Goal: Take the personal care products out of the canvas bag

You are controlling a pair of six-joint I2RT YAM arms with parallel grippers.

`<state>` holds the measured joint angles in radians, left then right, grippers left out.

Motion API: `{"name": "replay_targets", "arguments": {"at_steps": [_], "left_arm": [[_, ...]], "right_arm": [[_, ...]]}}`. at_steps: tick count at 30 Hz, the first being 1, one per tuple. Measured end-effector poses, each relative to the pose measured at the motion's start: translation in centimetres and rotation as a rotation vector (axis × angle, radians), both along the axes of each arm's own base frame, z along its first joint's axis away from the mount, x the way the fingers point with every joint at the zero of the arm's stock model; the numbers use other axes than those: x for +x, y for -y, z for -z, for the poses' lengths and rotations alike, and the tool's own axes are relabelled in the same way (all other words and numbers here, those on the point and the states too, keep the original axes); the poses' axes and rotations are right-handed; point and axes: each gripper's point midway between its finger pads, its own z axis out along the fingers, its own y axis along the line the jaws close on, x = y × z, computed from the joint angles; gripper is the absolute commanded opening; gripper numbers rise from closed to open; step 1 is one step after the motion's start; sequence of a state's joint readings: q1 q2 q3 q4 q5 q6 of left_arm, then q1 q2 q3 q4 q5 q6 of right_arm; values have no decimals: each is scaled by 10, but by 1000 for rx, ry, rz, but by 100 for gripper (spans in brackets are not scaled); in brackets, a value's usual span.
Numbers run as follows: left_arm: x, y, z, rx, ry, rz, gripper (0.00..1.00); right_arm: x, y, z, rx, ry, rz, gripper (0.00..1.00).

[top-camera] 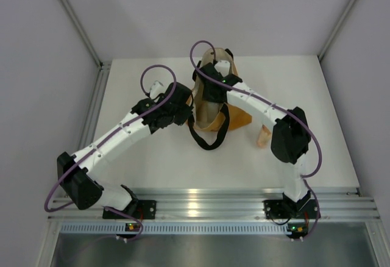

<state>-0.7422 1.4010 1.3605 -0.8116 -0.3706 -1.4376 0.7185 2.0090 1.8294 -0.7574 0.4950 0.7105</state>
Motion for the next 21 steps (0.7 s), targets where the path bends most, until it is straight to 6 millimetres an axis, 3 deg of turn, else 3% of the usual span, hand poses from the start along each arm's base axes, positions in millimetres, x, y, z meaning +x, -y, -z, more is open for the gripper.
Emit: {"name": "replay_targets", "arguments": {"at_steps": [8, 21], "left_arm": [[-2, -2, 3, 0, -5, -8, 0], [-1, -4, 1, -8, 2, -24, 0]], "right_arm": [[-5, 0, -13, -17, -12, -24, 0], [-14, -2, -84, -41, 76, -126, 0]]}}
